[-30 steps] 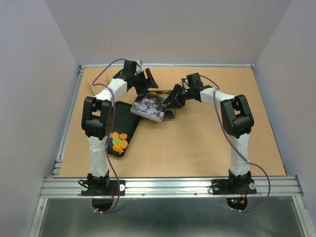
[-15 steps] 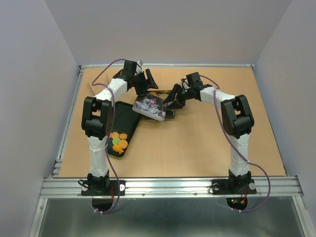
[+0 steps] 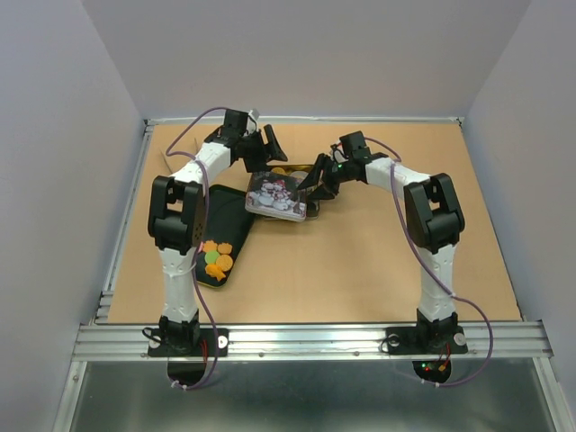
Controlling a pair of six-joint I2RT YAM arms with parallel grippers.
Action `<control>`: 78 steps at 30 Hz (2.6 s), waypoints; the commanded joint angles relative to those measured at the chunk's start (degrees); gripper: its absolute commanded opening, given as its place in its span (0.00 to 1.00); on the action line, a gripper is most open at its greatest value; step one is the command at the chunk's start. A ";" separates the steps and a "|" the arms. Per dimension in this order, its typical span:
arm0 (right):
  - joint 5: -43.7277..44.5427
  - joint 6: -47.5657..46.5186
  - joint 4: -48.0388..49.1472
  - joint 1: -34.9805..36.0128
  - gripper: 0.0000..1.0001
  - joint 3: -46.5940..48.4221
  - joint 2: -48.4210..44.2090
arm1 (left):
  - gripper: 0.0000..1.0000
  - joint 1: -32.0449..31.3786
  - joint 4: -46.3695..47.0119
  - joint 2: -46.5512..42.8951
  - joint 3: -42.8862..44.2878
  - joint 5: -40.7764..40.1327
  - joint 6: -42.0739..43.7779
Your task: Pack the cookies
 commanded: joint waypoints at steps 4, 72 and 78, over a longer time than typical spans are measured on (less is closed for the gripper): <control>2.85 -3.68 -6.67 0.29 0.57 4.61 -3.27 | 0.87 1.66 -1.58 -4.13 4.13 -0.84 0.01; 18.92 15.12 21.28 22.97 0.69 -2.95 1.82 | 0.88 19.33 0.79 -22.51 -38.93 -20.44 8.18; 21.04 17.05 20.93 24.99 0.69 -1.71 4.29 | 0.88 19.33 1.23 -23.74 -40.60 -18.24 8.36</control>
